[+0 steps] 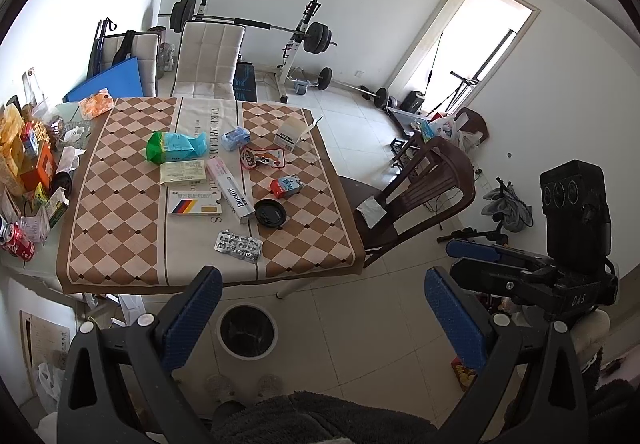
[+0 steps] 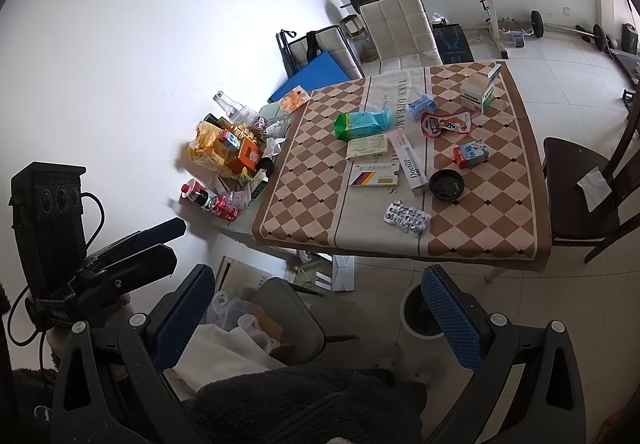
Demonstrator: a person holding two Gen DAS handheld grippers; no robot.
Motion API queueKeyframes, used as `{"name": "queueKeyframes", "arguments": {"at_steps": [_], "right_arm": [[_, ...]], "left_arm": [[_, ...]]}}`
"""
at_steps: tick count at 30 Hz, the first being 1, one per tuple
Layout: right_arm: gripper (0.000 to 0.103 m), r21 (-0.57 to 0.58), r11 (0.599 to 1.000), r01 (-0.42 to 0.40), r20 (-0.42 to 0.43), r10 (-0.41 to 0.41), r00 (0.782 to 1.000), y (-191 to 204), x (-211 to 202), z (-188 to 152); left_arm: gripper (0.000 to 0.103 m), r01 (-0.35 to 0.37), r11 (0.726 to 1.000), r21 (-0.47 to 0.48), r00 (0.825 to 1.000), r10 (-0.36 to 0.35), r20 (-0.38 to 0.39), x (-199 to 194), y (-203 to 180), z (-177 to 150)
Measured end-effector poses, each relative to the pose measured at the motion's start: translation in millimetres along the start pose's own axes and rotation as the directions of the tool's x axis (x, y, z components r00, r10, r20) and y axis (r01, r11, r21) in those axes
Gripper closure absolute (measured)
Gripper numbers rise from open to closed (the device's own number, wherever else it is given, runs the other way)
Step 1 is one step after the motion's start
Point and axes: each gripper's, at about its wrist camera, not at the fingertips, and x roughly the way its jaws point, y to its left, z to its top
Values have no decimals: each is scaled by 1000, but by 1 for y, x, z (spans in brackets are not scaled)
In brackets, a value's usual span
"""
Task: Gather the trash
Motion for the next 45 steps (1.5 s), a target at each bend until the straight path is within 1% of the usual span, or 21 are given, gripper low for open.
{"name": "queueKeyframes", "arguments": {"at_steps": [10, 30, 45], "right_arm": [[0, -9, 1000, -12, -2, 12, 1000, 8, 5, 5], [0, -6, 1000, -21, -3, 21, 1000, 5, 5, 2], [0, -7, 1000, -28, -3, 28, 1000, 11, 8, -1]], "left_arm": [[0, 4, 1000, -3, 1000, -4, 2, 0, 0, 1], [0, 11, 1000, -8, 1000, -11, 4, -1, 2, 0], [0, 16, 1000, -7, 1000, -16, 3, -3, 3, -1]]}}
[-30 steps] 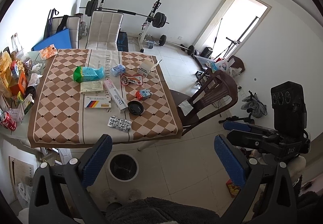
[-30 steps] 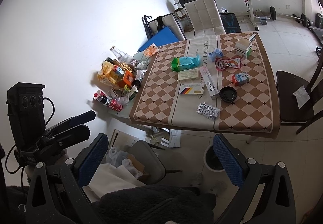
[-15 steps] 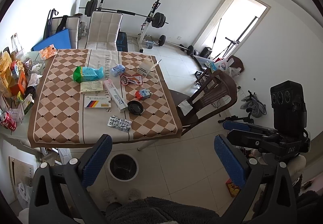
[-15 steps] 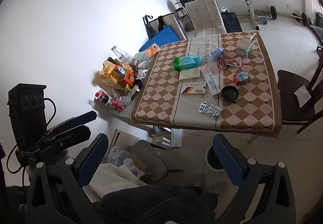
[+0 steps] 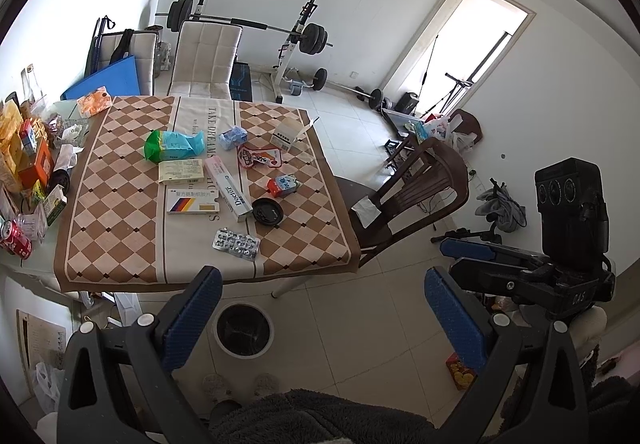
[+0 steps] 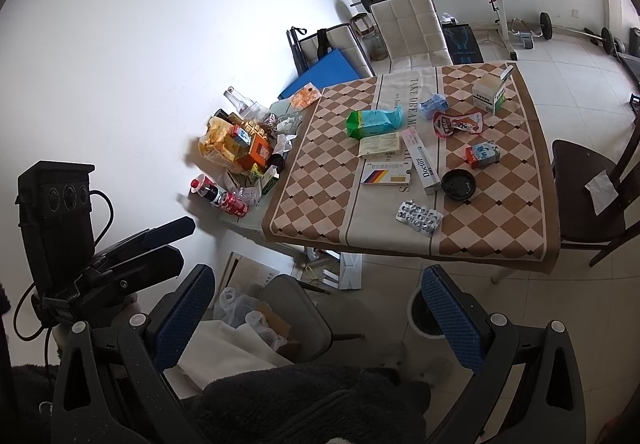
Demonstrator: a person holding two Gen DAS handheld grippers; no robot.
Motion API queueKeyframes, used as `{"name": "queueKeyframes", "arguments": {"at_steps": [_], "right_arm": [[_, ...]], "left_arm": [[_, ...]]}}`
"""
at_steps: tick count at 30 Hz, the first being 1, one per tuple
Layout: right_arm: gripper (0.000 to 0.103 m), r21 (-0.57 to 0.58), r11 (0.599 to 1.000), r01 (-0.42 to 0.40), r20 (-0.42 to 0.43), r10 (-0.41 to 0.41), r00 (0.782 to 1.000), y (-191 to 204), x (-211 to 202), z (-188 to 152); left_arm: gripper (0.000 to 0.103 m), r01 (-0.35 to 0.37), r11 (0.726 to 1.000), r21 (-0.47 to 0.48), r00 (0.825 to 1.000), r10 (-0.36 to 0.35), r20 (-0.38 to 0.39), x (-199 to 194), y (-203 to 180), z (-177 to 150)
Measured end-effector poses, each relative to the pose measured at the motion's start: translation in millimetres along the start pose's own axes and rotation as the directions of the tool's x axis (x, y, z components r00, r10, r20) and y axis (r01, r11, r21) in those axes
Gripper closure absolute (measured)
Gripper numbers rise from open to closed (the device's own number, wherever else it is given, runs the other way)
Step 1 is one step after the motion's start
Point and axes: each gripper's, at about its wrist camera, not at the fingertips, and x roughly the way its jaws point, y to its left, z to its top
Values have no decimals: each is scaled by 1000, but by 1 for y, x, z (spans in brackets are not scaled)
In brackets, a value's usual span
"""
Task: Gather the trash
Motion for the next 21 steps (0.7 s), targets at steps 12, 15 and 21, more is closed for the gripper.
{"name": "queueKeyframes", "arguments": {"at_steps": [12, 15, 21], "right_arm": [[0, -2, 1000, -1, 0, 1, 1000, 0, 0, -2], [0, -1, 1000, -2, 1, 2, 1000, 2, 1, -2], [0, 20, 1000, 5, 12, -5, 1000, 5, 5, 0]], "left_arm": [[0, 4, 1000, 0, 1000, -4, 2, 0, 0, -1], [0, 11, 1000, 1, 1000, -11, -1, 0, 1, -1], [0, -70, 997, 13, 998, 70, -4, 14, -9, 7]]}}
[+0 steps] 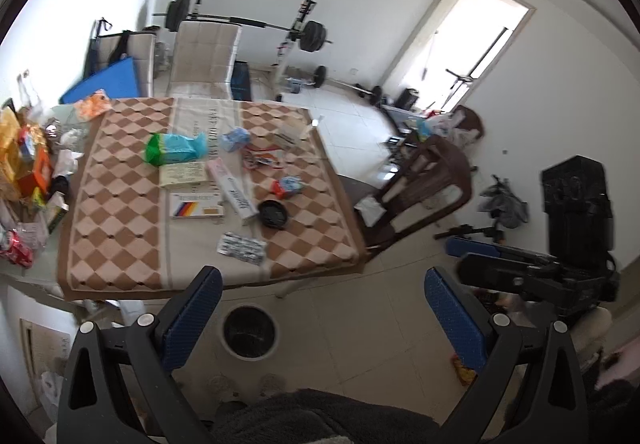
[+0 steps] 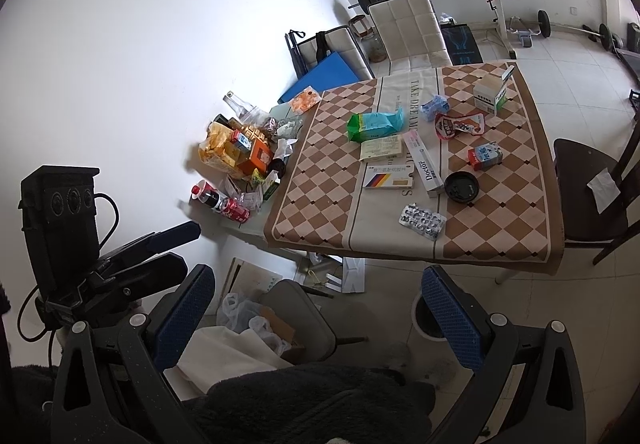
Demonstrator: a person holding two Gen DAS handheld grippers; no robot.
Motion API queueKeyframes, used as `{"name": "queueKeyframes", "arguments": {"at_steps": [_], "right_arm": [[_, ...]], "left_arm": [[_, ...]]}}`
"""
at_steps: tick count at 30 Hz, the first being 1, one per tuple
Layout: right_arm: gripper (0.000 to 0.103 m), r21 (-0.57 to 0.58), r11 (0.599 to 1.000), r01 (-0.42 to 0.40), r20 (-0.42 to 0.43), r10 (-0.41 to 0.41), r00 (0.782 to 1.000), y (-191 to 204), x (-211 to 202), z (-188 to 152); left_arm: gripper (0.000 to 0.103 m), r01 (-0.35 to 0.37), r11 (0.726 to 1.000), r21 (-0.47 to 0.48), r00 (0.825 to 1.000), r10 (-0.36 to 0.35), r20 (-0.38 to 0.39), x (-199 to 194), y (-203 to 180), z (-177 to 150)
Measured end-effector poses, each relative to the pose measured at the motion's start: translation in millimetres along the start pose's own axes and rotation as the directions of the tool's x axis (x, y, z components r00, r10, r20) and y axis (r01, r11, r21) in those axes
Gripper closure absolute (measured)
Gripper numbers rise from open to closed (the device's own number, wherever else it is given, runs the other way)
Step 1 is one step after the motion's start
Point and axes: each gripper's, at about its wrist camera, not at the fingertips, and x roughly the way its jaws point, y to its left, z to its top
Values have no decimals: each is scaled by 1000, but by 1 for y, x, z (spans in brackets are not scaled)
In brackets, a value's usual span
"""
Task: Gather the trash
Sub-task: 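Grasp the silver blister pack with the left tool while the right tool grasps the black lid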
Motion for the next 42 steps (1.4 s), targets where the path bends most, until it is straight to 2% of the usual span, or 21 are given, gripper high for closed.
{"name": "queueKeyframes", "arguments": {"at_steps": [2, 3, 5, 7, 9, 12, 16, 17, 19, 21, 24, 25, 27, 28, 30, 32, 34, 36, 38, 40, 42], "right_arm": [[0, 37, 999, 15, 8, -16, 1000, -3, 6, 6], [0, 63, 997, 39, 13, -40, 999, -8, 10, 10], [0, 101, 988, 114, 33, -118, 992, -18, 21, 17], [0, 138, 967, 214, 45, -222, 974, -30, 36, 23], [0, 170, 939, 298, 47, -310, 949, -52, 56, 33], [0, 213, 906, 365, 14, -376, 926, -94, 88, 46], [1, 242, 877, 414, -64, -411, 909, -158, 141, 66], [5, 244, 869, 430, -81, -423, 902, -175, 155, 71], [24, 233, 858, 458, -128, -440, 889, -205, 185, 82], [24, 220, 851, 476, -179, -445, 878, -240, 215, 94], [24, 184, 850, 494, -242, -448, 860, -291, 258, 113], [24, 170, 851, 497, -268, -446, 854, -308, 274, 118], [24, 147, 857, 494, -319, -432, 844, -341, 300, 129], [24, 135, 860, 492, -345, -425, 837, -354, 311, 134], [24, 108, 865, 491, -381, -420, 824, -376, 331, 142], [24, 82, 872, 483, -410, -412, 814, -393, 348, 147], [24, 65, 881, 468, -435, -397, 808, -401, 358, 149], [24, 49, 904, 425, -456, -358, 814, -405, 370, 150], [23, 27, 928, 371, -479, -314, 820, -400, 385, 148], [16, -2, 953, 303, -494, -265, 828, -388, 400, 145], [10, -52, 965, 259, -486, -251, 837, -371, 417, 141]], "left_arm": [[0, -135, 991, 10, 991, 135, 8, 14, 6, 7], [0, -234, 972, 26, 972, 233, 24, 26, 9, 10], [0, -414, 908, 59, 910, 411, 51, 51, 15, 14], [0, -526, 847, 77, 851, 524, 42, 87, 27, 18], [0, -550, 833, 58, 833, 553, -40, 129, 45, 21], [0, -546, 837, -27, 826, 532, -188, 186, 72, 21], [0, -520, 834, -188, 818, 422, -390, 274, 102, 8], [0, -516, 826, -226, 816, 393, -424, 289, 108, 7], [0, -503, 802, -322, 816, 317, -484, 327, 120, 3], [0, -486, 757, -436, 820, 223, -527, 362, 137, 0], [3, -492, 650, -579, 814, 107, -572, 414, 145, -13], [6, -495, 599, -630, 811, 59, -582, 435, 146, -20], [17, -503, 524, -687, 806, -1, -591, 461, 149, -30], [18, -506, 471, -723, 808, -33, -588, 476, 150, -37], [25, -519, 397, -757, 814, -40, -579, 491, 152, -45], [30, -545, 360, -758, 811, -2, -584, 496, 150, -47], [41, -578, 371, -726, 798, 72, -598, 495, 145, -41], [42, -611, 455, -648, 769, 146, -623, 499, 142, -36], [42, -654, 511, -558, 730, 233, -643, 497, 141, -35], [42, -688, 579, -438, 690, 335, -642, 494, 141, -36], [41, -675, 625, -391, 691, 350, -633, 492, 144, -43]]}}
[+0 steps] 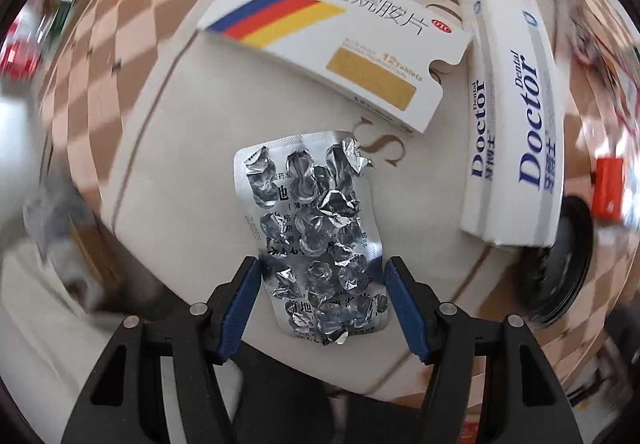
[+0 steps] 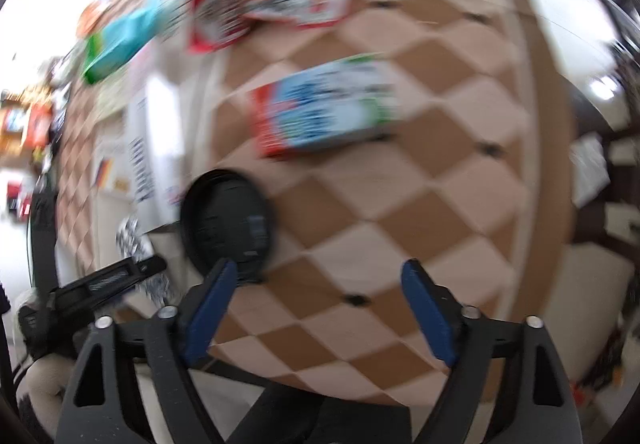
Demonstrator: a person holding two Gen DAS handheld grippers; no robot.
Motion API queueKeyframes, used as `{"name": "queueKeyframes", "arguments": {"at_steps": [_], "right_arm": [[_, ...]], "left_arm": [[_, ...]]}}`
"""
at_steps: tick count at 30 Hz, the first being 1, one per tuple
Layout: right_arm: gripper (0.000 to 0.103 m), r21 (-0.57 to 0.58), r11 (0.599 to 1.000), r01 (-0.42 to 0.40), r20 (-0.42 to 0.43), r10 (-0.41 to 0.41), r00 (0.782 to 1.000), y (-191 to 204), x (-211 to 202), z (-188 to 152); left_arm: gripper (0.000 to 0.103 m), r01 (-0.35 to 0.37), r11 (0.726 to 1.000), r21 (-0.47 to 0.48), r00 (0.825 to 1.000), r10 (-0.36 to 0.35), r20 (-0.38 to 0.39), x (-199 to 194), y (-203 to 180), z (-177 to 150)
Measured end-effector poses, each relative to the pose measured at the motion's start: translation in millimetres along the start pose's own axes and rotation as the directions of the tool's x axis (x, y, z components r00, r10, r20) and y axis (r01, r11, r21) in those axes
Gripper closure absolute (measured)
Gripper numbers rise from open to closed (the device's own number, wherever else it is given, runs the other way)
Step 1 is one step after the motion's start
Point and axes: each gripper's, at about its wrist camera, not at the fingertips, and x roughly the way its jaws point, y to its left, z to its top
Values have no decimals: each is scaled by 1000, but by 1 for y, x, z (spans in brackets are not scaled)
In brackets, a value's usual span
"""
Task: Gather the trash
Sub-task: 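Grasp the silver blister pack with the left tool while the right tool grasps the black lid, then carry both items over the white bin and open both tools to drop them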
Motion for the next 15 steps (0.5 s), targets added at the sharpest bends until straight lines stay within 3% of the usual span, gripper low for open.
{"name": "queueKeyframes", "arguments": {"at_steps": [5, 8, 12, 15], "right_arm": [[6, -150, 988, 21, -4, -22, 1000, 47, 33, 8], [6, -211, 975, 77, -14, -81, 997, 65, 51, 9], [5, -208, 966, 156, 12, -157, 988, 72, 63, 10], [13, -176, 964, 201, 59, -193, 979, 71, 70, 6]], "left_arm": [[41, 36, 998, 53, 999, -37, 5, 9, 6, -2], [41, 57, 997, 49, 998, -58, 21, 8, 16, -2], [42, 47, 996, 74, 997, -51, 58, -2, 20, -3], [42, 33, 992, 123, 995, -44, 91, -2, 23, -18]]}}
